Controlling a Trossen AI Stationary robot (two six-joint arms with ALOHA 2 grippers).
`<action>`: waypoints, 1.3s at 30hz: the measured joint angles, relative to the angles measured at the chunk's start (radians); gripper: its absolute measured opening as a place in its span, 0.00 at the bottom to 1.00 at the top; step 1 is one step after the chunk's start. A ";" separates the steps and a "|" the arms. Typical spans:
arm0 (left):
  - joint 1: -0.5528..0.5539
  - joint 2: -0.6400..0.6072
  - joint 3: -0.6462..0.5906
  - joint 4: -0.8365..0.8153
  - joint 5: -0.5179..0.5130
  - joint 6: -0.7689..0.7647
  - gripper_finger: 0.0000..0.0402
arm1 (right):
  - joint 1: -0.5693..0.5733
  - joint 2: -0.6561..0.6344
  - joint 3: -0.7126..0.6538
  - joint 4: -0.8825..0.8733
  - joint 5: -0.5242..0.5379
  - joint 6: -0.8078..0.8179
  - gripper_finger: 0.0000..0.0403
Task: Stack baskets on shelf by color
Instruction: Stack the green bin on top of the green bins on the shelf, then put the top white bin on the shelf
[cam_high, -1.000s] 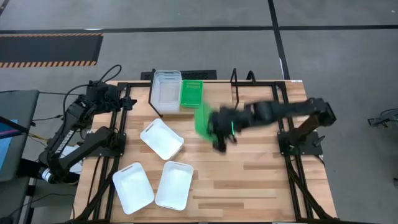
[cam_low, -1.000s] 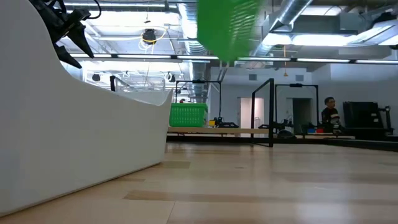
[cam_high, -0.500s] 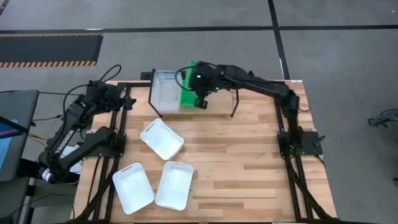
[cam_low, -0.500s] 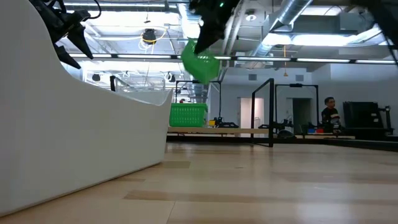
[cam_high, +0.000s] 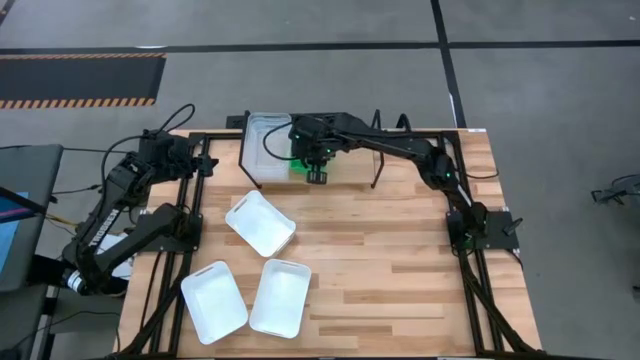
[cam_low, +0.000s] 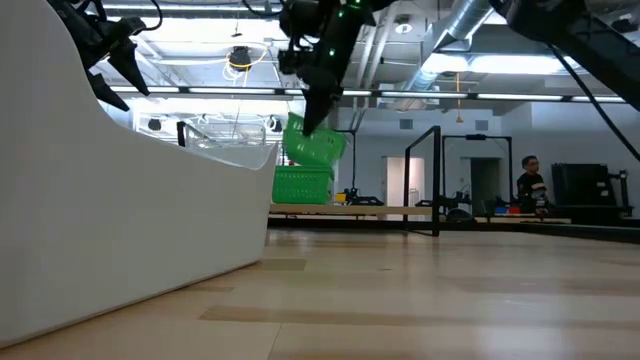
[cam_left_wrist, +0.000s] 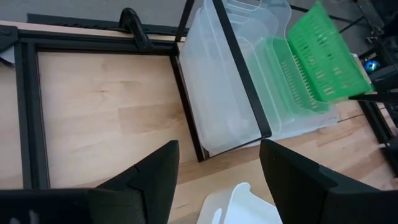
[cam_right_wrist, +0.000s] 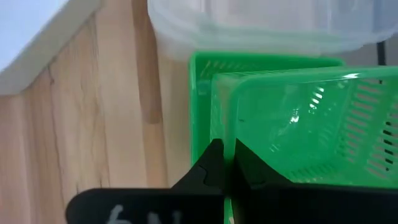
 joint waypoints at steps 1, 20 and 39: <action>0.000 0.000 0.000 0.000 0.000 0.000 0.53 | 0.000 0.001 -0.001 -0.011 -0.001 0.003 0.03; 0.000 0.000 0.000 0.000 0.000 0.000 0.53 | -0.009 -0.004 -0.003 0.045 -0.002 0.003 0.14; 0.000 0.000 0.000 0.000 0.000 0.000 0.53 | -0.013 -0.010 -0.003 0.033 0.001 0.038 0.48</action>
